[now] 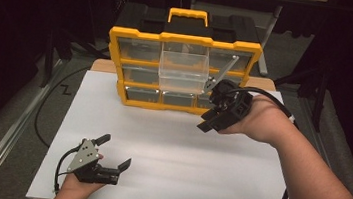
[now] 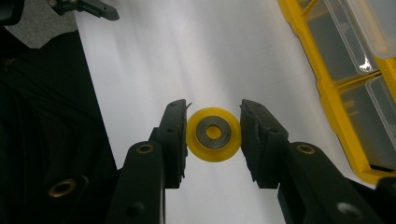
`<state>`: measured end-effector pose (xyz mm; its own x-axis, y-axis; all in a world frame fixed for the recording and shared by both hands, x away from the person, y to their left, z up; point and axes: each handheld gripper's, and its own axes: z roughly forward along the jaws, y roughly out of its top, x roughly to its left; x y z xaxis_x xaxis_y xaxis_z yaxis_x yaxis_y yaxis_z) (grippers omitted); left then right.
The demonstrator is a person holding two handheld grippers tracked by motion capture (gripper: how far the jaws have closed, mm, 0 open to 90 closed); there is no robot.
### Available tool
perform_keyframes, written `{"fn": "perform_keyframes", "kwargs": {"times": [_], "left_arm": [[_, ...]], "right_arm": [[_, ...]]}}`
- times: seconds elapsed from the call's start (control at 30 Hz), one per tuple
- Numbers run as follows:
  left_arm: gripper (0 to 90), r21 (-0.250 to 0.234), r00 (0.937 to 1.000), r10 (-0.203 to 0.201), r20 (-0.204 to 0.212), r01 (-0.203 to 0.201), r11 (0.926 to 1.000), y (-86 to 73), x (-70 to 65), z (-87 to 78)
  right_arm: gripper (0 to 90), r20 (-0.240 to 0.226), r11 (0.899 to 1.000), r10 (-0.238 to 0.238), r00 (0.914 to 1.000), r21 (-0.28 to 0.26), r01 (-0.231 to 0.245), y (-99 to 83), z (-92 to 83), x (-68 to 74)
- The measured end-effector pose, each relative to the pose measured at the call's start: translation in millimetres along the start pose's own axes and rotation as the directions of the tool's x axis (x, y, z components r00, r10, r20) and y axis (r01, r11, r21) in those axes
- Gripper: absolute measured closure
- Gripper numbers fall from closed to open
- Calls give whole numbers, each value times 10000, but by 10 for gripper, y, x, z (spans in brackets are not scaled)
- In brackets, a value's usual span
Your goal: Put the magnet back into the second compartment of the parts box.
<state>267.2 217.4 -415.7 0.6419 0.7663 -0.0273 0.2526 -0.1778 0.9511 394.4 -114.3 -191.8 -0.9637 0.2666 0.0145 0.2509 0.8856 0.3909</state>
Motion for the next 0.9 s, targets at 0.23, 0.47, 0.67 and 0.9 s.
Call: {"fn": "perform_keyframes", "kwargs": {"times": [0.23,0.47,0.67,0.9], "left_arm": [[1,18,10000,16,14,-16,10000,-9,-5,-11],[1,27,9999,81,97,-81,10000,-2,-18,10],[1,-14,9999,71,157,-71,10000,-1,-17,8],[1,-53,9997,65,245,-63,10000,1,-20,7]], "right_arm": [[642,25,10000,2,10000,-9,-2,156,-157,-47],[642,150,10000,-38,9999,68,37,275,-268,-69],[642,237,9999,9,9997,138,-12,377,-393,-88],[642,452,10000,-6,9990,15,6,513,-537,-128]]}}
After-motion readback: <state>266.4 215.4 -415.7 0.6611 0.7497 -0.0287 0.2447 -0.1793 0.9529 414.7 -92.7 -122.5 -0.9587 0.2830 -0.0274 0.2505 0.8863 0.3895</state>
